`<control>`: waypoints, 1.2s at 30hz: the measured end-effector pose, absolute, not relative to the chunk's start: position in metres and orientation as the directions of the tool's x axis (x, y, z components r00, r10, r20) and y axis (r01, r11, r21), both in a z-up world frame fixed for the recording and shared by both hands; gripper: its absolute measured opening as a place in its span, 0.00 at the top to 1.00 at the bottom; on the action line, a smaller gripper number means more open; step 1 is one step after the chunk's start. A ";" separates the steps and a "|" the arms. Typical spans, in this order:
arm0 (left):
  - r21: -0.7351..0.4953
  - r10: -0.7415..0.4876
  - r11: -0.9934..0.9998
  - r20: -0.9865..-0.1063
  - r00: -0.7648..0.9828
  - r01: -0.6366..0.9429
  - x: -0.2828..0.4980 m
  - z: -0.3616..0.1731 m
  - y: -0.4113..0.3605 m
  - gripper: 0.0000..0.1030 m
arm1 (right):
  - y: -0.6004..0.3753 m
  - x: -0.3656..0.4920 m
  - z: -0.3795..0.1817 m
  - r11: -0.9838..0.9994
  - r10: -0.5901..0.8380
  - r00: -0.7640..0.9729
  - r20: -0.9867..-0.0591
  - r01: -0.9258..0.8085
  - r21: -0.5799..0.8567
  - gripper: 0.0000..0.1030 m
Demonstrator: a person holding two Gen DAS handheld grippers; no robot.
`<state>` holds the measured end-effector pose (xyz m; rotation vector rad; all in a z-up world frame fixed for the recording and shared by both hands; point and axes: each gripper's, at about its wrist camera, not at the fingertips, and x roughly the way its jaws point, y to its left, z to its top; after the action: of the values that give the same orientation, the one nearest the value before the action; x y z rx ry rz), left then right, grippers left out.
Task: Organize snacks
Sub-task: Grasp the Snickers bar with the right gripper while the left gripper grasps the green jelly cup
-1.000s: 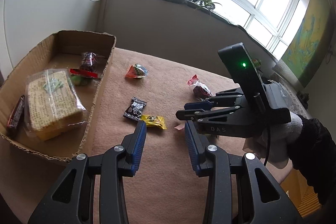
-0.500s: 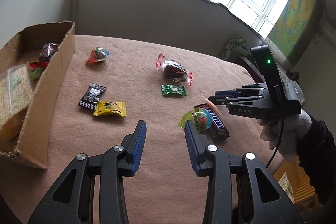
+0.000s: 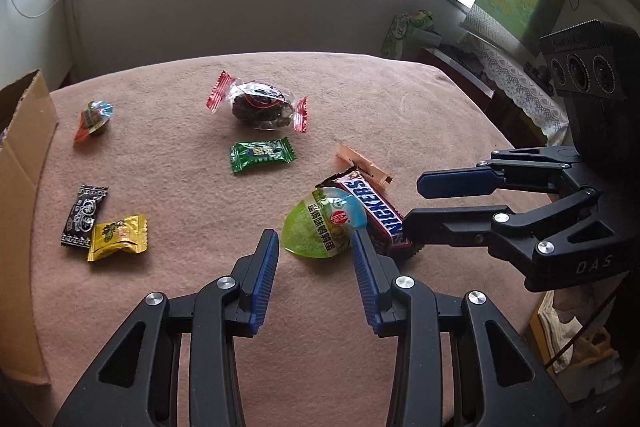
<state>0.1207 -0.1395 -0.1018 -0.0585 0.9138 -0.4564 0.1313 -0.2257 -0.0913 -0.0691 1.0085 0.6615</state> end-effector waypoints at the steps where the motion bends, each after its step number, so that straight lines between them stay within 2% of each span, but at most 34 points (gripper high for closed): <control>1: -0.232 -0.404 0.902 -0.755 0.517 0.365 0.122 -0.103 -0.142 0.65 | -0.225 0.130 -0.094 0.806 0.474 0.355 -0.806 -0.543 0.236 0.53; 15: -0.177 -0.339 0.926 -0.778 0.529 0.333 0.139 -0.109 -0.141 0.64 | -0.212 0.132 -0.104 0.796 0.467 0.329 -0.821 -0.561 0.228 0.55; 17: -0.174 -0.333 0.928 -0.781 0.528 0.328 0.142 -0.110 -0.137 0.60 | -0.209 0.132 -0.106 0.796 0.457 0.327 -0.827 -0.564 0.217 0.55; 21: -0.167 -0.340 0.922 -0.780 0.525 0.350 0.149 -0.107 -0.138 0.60 | -0.205 0.139 -0.116 0.804 0.431 0.319 -0.844 -0.560 0.199 0.56; 24: -0.169 -0.342 0.921 -0.782 0.521 0.351 0.158 -0.108 -0.141 0.60 | -0.205 0.145 -0.117 0.813 0.412 0.330 -0.850 -0.553 0.180 0.61; 31: -0.139 -0.332 0.918 -0.781 0.529 0.370 0.164 -0.112 -0.149 0.60 | -0.205 0.160 -0.118 0.834 0.361 0.370 -0.856 -0.539 0.118 0.61; 35: -0.137 -0.329 0.921 -0.777 0.537 0.365 0.163 -0.112 -0.145 0.63 | -0.200 0.163 -0.118 0.826 0.338 0.384 -0.859 -0.559 0.075 0.61; 36: -0.137 -0.326 0.923 -0.776 0.539 0.361 0.163 -0.112 -0.143 0.66 | -0.199 0.164 -0.118 0.825 0.332 0.388 -0.860 -0.562 0.065 0.61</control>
<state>0.1631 -0.1431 -0.1123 0.0409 0.9141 -0.4084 0.1645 -0.1989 -0.1178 -0.2534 1.0255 0.5764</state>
